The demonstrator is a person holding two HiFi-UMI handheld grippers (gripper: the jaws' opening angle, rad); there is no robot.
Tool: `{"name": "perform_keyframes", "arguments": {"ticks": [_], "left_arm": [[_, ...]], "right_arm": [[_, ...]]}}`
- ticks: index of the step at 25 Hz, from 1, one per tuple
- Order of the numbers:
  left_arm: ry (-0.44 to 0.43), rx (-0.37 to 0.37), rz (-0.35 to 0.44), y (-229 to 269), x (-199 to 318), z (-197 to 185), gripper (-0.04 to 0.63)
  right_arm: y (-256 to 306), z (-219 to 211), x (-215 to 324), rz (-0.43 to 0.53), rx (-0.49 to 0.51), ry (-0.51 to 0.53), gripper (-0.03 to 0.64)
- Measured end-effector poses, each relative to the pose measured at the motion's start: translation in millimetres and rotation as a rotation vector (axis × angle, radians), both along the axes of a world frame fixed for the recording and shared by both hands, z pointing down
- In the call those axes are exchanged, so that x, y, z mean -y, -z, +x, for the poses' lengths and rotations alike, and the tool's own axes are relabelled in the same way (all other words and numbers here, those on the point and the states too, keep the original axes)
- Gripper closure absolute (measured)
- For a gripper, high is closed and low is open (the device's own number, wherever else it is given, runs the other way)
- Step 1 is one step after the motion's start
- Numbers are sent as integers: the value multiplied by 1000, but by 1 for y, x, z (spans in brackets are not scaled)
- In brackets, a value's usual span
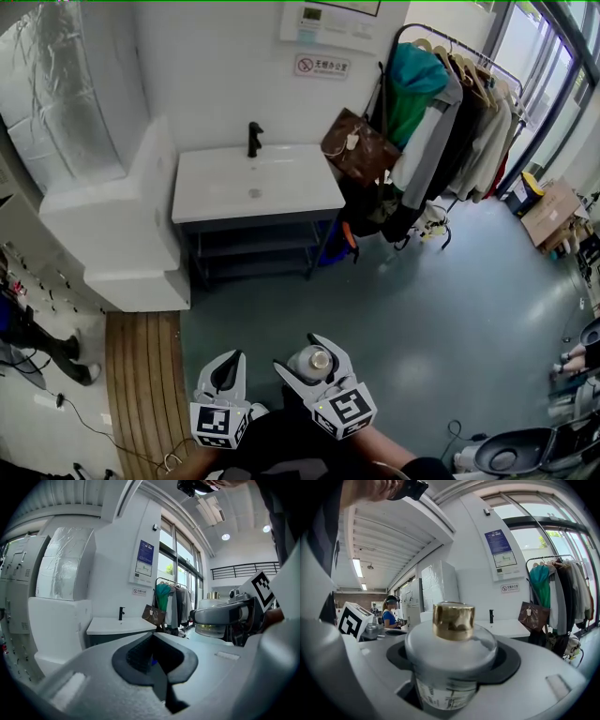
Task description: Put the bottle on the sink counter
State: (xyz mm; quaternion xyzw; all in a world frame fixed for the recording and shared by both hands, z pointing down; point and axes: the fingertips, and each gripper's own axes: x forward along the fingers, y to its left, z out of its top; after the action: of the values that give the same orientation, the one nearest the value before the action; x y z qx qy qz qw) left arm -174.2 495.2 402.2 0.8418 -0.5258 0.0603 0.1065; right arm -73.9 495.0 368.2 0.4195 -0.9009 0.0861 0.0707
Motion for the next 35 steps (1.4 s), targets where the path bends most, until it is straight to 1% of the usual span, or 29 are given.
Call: {"name": "perform_keyframes", "arguments": {"ticks": [7,10,15,20,27,31,35], "left_arm": [[73,4,-2,-4,30,-19,595],[88,6,-11,-4,55,-20,595],[94,12,-31,-7,101,-15,595],[90,22,-47,-5,153,4,595],[72,48,-51,-3,211,38,595],[58,56,-42,1,235,59,595],[54,68,-41,0,250,69,595]], "right_arm": [[-6,-15,40,2,3,63,268],[-10,-19,65,-2,2,88,268],[-14,-14,118,-26,9,97,268],[-17,0,168,-38,20,104,268],[-20,30,221,-53,43,111,270],[-20,48,243,-49,49,114,268],[-20,62,259,-42,59,99,268]]}}
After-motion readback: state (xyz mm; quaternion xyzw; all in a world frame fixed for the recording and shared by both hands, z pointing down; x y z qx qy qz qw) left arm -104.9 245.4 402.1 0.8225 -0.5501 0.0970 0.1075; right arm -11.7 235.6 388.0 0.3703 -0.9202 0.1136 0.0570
